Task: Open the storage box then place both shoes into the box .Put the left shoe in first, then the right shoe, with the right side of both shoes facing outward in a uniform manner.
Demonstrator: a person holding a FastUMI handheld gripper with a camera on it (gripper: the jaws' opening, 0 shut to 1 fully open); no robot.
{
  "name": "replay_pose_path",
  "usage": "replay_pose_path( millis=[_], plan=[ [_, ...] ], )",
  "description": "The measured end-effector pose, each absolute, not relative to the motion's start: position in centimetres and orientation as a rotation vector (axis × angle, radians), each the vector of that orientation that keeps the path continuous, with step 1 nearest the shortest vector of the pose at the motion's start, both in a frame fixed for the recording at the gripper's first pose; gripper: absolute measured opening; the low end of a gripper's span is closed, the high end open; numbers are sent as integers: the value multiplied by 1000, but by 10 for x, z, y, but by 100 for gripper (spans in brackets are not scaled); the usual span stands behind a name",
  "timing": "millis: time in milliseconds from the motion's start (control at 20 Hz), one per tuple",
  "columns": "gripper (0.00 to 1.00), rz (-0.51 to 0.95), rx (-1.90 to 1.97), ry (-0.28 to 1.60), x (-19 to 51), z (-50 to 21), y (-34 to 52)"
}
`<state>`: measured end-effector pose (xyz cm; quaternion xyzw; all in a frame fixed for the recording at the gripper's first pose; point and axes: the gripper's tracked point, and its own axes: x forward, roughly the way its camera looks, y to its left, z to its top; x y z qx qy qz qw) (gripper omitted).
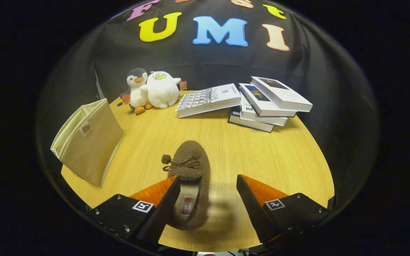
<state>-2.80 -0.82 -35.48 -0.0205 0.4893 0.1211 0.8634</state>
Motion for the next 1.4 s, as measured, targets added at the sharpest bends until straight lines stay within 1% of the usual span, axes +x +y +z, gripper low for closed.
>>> replay_pose_path(
  millis=[200,250,300,350,400,450,500,550,600,700,750,800,900,1000,1150,1250,1400],
  plan=[
    [98,270,-58,1097,-37,-388,-9],
    [97,268,-59,1111,-37,-393,-10],
    [94,270,-52,1127,-38,-399,-8],
    [94,266,-47,1139,-38,-405,-6],
    [86,261,-47,1152,-39,-409,-6],
    [82,264,-33,1166,-39,-412,-3],
    [73,269,-14,1174,-39,-413,1],
    [69,271,8,1182,-39,-413,4],
    [53,276,27,1192,-40,-416,8],
    [36,266,20,1214,-42,-420,10],
    [36,269,22,1214,-41,-420,11],
    [36,217,19,1187,-38,-412,3],
    [3,193,29,1208,-37,-418,4],
    [3,206,37,1220,-39,-416,8],
    [3,166,109,1223,-37,-406,9],
    [3,164,177,1245,-38,-398,17],
    [3,150,208,1225,-31,-381,20]
  ],
)
